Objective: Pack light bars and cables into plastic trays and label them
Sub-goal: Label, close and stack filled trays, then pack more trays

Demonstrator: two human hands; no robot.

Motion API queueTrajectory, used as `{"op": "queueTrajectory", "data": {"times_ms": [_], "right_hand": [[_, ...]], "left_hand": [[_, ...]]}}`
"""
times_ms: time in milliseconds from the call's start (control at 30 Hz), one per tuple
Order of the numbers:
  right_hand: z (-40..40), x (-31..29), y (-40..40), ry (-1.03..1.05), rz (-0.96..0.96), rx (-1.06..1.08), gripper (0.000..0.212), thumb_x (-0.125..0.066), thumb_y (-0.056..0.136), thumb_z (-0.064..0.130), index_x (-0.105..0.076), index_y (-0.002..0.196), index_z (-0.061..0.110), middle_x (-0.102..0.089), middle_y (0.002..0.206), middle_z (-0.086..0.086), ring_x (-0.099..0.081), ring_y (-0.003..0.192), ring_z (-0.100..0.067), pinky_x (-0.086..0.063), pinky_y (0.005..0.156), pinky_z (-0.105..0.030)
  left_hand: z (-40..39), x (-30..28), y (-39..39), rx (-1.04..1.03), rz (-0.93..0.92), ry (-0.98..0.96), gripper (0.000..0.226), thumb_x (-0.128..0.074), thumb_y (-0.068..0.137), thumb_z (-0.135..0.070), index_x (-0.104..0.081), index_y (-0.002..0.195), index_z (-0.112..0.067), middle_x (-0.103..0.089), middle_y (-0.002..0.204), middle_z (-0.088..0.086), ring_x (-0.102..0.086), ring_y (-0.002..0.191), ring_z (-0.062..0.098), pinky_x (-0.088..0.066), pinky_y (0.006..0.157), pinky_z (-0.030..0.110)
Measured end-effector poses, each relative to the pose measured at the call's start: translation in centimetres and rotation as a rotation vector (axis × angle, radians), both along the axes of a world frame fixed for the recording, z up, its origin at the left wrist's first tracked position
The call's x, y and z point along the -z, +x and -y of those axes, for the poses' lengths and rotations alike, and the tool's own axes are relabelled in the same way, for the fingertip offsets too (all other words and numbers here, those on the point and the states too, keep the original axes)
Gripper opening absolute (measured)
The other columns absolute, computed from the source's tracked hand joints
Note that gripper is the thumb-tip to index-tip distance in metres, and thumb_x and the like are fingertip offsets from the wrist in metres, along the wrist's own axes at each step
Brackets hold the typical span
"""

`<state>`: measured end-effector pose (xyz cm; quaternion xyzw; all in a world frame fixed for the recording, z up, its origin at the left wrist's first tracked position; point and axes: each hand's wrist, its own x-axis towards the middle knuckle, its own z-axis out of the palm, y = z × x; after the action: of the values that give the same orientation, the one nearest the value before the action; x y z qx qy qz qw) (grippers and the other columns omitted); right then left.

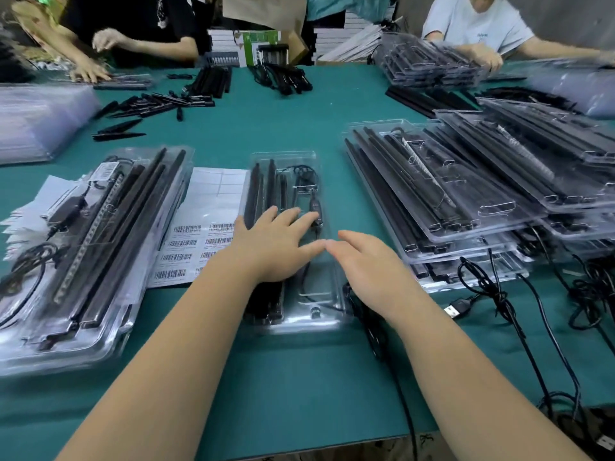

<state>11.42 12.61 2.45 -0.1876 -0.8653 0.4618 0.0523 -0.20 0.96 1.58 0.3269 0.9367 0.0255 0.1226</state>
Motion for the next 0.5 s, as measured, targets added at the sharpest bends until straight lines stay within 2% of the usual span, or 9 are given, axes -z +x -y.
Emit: {"op": "queueTrajectory", "data": {"times_ms": [33, 100, 167, 200, 267, 300, 400, 433, 500], "right_hand": [[0.0, -0.1, -0.4, 0.016, -0.003, 0.002, 0.050, -0.046, 0.093, 0.037, -0.045, 0.137, 0.015, -0.042, 0.145, -0.002, -0.036, 0.132, -0.017, -0.028, 0.101, -0.029], [0.1, -1.1, -2.1, -0.008, -0.058, 0.018, 0.047, -0.049, 0.090, 0.032, -0.047, 0.136, 0.022, -0.043, 0.142, 0.002, -0.040, 0.127, -0.013, -0.030, 0.096, -0.027], [0.0, -2.1, -4.9, -0.017, -0.124, 0.049, 0.036, -0.049, 0.089, 0.024, -0.057, 0.124, 0.018, -0.054, 0.131, 0.001, -0.048, 0.110, -0.014, -0.035, 0.089, -0.027], [-0.2, -2.5, -6.6, 0.032, -0.139, 0.070, 0.034, -0.048, 0.089, 0.020, -0.059, 0.120, 0.013, -0.056, 0.128, -0.002, -0.050, 0.108, -0.017, -0.036, 0.091, -0.029], [-0.7, -2.6, -10.4, 0.207, -0.094, 0.080, 0.039, -0.042, 0.090, 0.014, -0.056, 0.126, 0.011, -0.053, 0.134, -0.008, -0.046, 0.120, -0.025, -0.035, 0.101, -0.036], [-1.0, -2.2, -12.1, 0.315, -0.035, 0.063, 0.042, -0.039, 0.090, 0.012, -0.053, 0.130, 0.013, -0.050, 0.137, -0.009, -0.042, 0.125, -0.027, -0.032, 0.104, -0.037], [-2.1, -0.3, -15.8, 0.568, 0.093, 0.017, 0.043, -0.035, 0.092, 0.011, -0.053, 0.130, 0.017, -0.048, 0.136, -0.008, -0.039, 0.126, -0.029, -0.032, 0.101, -0.036], [-2.4, 0.2, -16.5, 0.599, 0.096, 0.026, 0.041, -0.035, 0.093, 0.013, -0.053, 0.130, 0.016, -0.048, 0.135, -0.010, -0.039, 0.125, -0.031, -0.034, 0.099, -0.037], [-3.1, 0.6, -18.1, 0.436, 0.059, 0.150, 0.038, -0.038, 0.095, 0.017, -0.048, 0.131, 0.008, -0.048, 0.133, -0.015, -0.043, 0.123, -0.033, -0.036, 0.096, -0.035]], "left_hand": [[0.4, -0.5, 0.1, 0.026, -0.002, -0.036, 0.072, -0.014, 0.081, -0.076, -0.004, 0.147, -0.049, -0.008, 0.158, -0.018, -0.006, 0.145, 0.015, -0.011, 0.109, 0.059], [1.1, -1.2, 0.6, 0.106, -0.024, -0.087, 0.073, -0.023, 0.075, -0.082, -0.007, 0.140, -0.054, -0.021, 0.151, -0.015, -0.021, 0.135, 0.018, -0.026, 0.101, 0.055], [1.7, -1.4, 1.2, 0.151, -0.036, -0.081, 0.078, -0.027, 0.062, -0.090, -0.008, 0.130, -0.059, -0.028, 0.140, -0.014, -0.026, 0.119, 0.017, -0.033, 0.094, 0.051], [1.9, -1.4, 1.4, 0.147, -0.035, -0.054, 0.083, -0.028, 0.055, -0.092, -0.010, 0.129, -0.060, -0.027, 0.138, -0.012, -0.025, 0.118, 0.016, -0.032, 0.094, 0.051], [2.1, -1.0, 1.2, 0.099, -0.028, 0.000, 0.097, -0.032, 0.046, -0.096, -0.012, 0.134, -0.059, -0.016, 0.146, -0.012, -0.016, 0.129, 0.017, -0.024, 0.100, 0.055], [2.2, -0.6, 1.0, 0.069, -0.021, -0.003, 0.109, -0.033, 0.044, -0.098, -0.006, 0.140, -0.055, -0.006, 0.152, -0.013, -0.008, 0.136, 0.017, -0.018, 0.104, 0.056], [2.3, 0.2, 0.5, 0.034, 0.016, -0.059, 0.133, -0.022, 0.031, -0.104, 0.013, 0.145, -0.047, 0.021, 0.157, -0.011, 0.017, 0.144, 0.020, 0.007, 0.110, 0.058], [2.3, 0.4, 0.3, 0.036, 0.045, -0.057, 0.134, -0.020, 0.028, -0.105, 0.015, 0.144, -0.048, 0.025, 0.156, -0.011, 0.024, 0.143, 0.020, 0.015, 0.108, 0.059], [2.4, 0.6, 0.1, 0.048, 0.100, -0.021, 0.131, -0.022, 0.029, -0.105, 0.015, 0.143, -0.051, 0.028, 0.154, -0.012, 0.031, 0.141, 0.019, 0.023, 0.105, 0.058]]}}
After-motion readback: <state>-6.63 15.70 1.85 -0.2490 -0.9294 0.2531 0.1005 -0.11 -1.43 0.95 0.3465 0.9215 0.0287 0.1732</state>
